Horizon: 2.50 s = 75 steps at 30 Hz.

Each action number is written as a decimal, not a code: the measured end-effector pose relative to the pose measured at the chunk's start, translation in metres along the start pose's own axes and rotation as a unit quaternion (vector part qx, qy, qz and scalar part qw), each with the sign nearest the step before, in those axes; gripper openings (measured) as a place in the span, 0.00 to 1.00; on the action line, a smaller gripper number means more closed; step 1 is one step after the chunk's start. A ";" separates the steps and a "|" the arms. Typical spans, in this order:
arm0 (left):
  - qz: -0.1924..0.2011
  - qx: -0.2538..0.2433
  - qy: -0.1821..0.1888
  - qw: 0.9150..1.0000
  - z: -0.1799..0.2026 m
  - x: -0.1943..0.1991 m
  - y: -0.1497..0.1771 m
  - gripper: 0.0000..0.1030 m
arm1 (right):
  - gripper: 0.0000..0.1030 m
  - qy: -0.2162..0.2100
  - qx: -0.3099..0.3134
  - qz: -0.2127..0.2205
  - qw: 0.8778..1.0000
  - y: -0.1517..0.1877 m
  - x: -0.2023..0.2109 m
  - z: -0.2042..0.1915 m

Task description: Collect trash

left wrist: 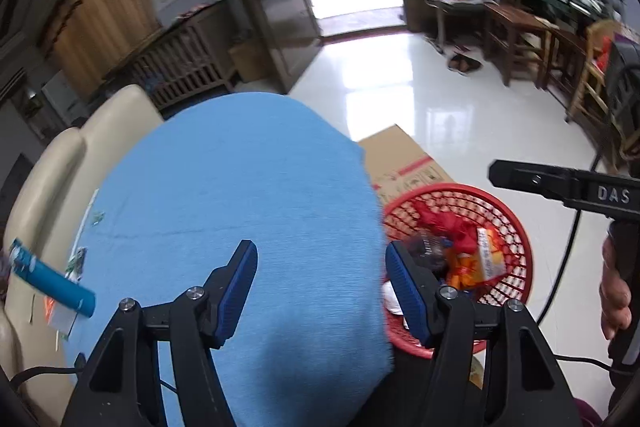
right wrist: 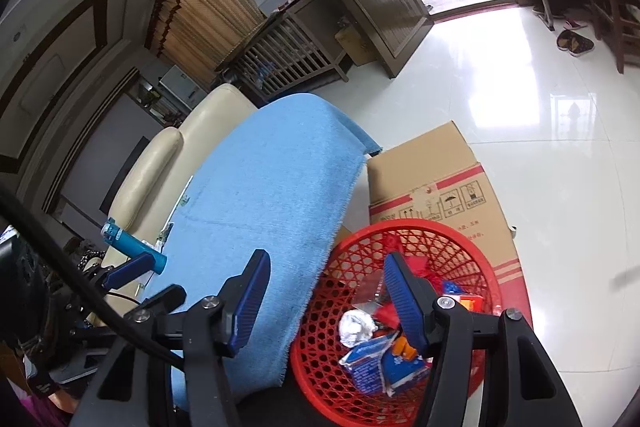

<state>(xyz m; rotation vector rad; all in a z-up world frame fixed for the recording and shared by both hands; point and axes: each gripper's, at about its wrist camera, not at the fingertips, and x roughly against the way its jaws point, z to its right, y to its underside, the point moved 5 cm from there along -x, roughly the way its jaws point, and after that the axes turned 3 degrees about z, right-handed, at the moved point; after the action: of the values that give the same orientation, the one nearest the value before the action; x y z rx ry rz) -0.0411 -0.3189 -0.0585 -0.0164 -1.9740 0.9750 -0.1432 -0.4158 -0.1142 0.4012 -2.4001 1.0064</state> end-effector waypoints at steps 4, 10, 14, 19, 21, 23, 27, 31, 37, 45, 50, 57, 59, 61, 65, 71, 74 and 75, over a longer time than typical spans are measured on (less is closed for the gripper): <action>0.018 0.023 -0.026 0.999 -0.025 0.014 0.005 0.78 | 0.62 -0.007 0.016 0.002 1.000 0.000 -0.002 -0.021; 0.052 0.058 -0.065 0.995 -0.065 0.040 0.014 0.80 | 0.62 -0.022 0.045 0.005 0.999 0.004 -0.007 -0.064; 0.061 0.086 -0.085 0.991 -0.090 0.052 0.024 0.80 | 0.62 -0.035 0.069 0.005 0.997 0.008 -0.010 -0.096; 0.069 0.125 -0.111 0.983 -0.127 0.066 0.042 0.80 | 0.63 -0.048 0.110 0.011 0.993 0.017 -0.014 -0.143; 0.073 0.139 -0.127 0.979 -0.141 0.073 0.050 0.80 | 0.63 -0.051 0.123 0.016 0.991 0.021 -0.015 -0.160; 0.078 0.149 -0.142 0.976 -0.154 0.079 0.058 0.80 | 0.64 -0.053 0.137 0.020 0.989 0.025 -0.016 -0.177; 0.083 0.173 -0.155 0.969 -0.179 0.089 0.073 0.81 | 0.64 -0.054 0.165 0.029 0.984 0.034 -0.017 -0.208; 0.086 0.198 -0.174 0.961 -0.205 0.100 0.090 0.81 | 0.64 -0.055 0.193 0.037 0.979 0.043 -0.018 -0.238; 0.097 0.226 -0.204 0.948 -0.235 0.123 0.114 0.81 | 0.64 -0.058 0.225 0.048 0.971 0.053 -0.020 -0.281; 0.126 0.252 -0.249 0.927 -0.270 0.158 0.139 0.83 | 0.64 -0.072 0.253 0.062 0.963 0.066 -0.014 -0.324; 0.143 0.262 -0.282 0.912 -0.286 0.182 0.154 0.83 | 0.64 -0.082 0.264 0.070 0.958 0.073 -0.011 -0.347; 0.170 0.267 -0.316 0.894 -0.298 0.213 0.171 1.00 | 0.65 -0.095 0.279 0.076 0.952 0.084 -0.008 -0.376; 0.178 0.265 -0.321 0.892 -0.299 0.220 0.174 1.00 | 0.65 -0.098 0.284 0.079 0.950 0.087 -0.007 -0.383; 0.180 0.265 -0.320 0.892 -0.300 0.224 0.176 1.00 | 0.65 -0.100 0.287 0.078 0.950 0.089 -0.006 -0.388; 0.183 0.272 -0.317 0.890 -0.305 0.231 0.181 1.00 | 0.65 -0.100 0.287 0.072 0.950 0.094 -0.009 -0.395; 0.181 0.284 -0.311 0.889 -0.308 0.235 0.188 1.00 | 0.65 -0.096 0.292 0.061 0.950 0.101 -0.014 -0.402; 0.178 0.285 -0.314 0.888 -0.307 0.234 0.191 1.00 | 0.65 -0.093 0.294 0.057 0.950 0.103 -0.017 -0.402; 0.177 0.285 -0.314 0.888 -0.307 0.234 0.192 1.00 | 0.65 -0.092 0.294 0.056 0.950 0.104 -0.018 -0.403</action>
<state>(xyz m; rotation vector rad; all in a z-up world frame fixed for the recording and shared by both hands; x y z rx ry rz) -0.0217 0.0916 0.0734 0.3150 -2.2045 1.9737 -0.0399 -0.0510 0.0578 0.5898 -2.2554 1.8145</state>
